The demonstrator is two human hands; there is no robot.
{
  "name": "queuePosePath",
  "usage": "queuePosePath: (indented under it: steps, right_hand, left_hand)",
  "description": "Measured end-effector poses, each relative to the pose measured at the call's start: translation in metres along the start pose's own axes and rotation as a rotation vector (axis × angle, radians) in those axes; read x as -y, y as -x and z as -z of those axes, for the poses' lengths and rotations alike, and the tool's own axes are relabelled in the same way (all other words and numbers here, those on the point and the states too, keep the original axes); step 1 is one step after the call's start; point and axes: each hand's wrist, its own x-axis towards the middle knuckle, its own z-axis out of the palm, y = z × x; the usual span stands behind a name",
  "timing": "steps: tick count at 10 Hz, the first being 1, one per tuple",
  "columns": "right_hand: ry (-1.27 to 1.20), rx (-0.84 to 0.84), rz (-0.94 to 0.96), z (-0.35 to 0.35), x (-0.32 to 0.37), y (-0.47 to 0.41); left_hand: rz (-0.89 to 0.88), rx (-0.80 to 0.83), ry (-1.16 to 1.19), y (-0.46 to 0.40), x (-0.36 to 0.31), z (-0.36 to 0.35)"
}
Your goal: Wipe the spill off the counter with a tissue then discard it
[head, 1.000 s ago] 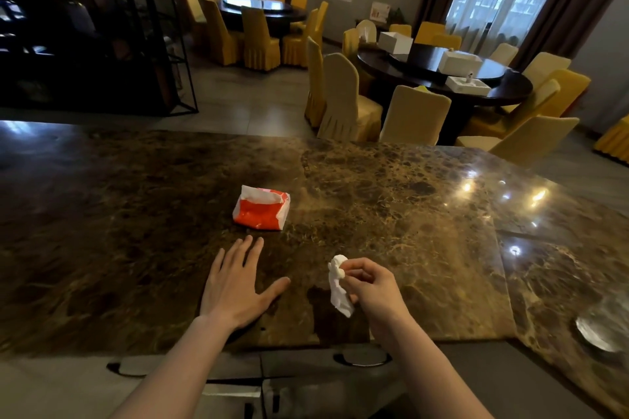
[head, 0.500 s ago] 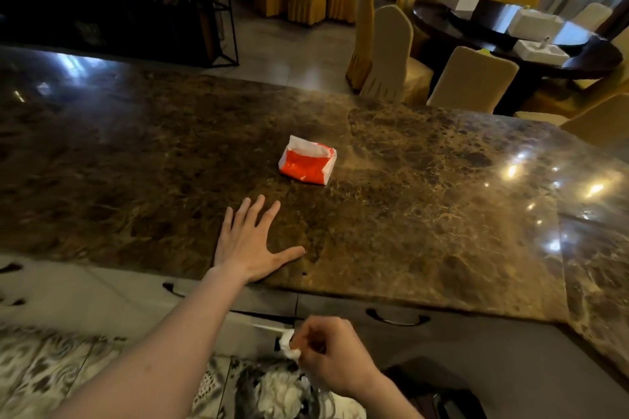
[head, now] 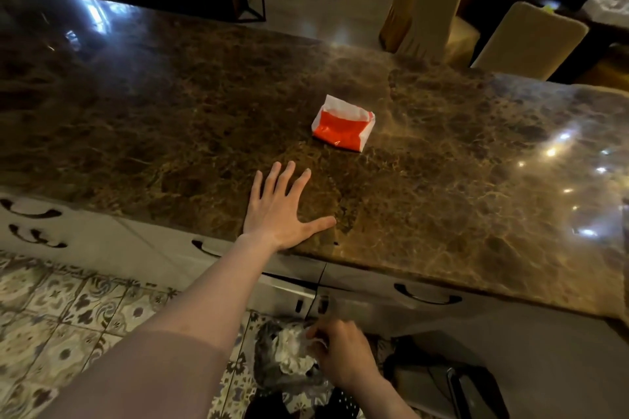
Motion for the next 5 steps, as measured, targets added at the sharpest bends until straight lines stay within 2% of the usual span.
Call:
queuePosePath:
  steps: [1,2,5]
  right_hand:
    - [0.077,-0.052,0.046,0.004,-0.001,0.003]
    - [0.094,-0.192,0.123,0.025,0.001,0.014]
    - [0.097,-0.786,0.509,0.131,0.028,0.034]
  left_hand:
    - [-0.002,0.000,-0.004,0.001,0.000,0.001]
    - [0.001,0.007,-0.002,0.002,-0.001,0.004]
    - [0.014,0.065,-0.039,0.005,-0.005,0.009]
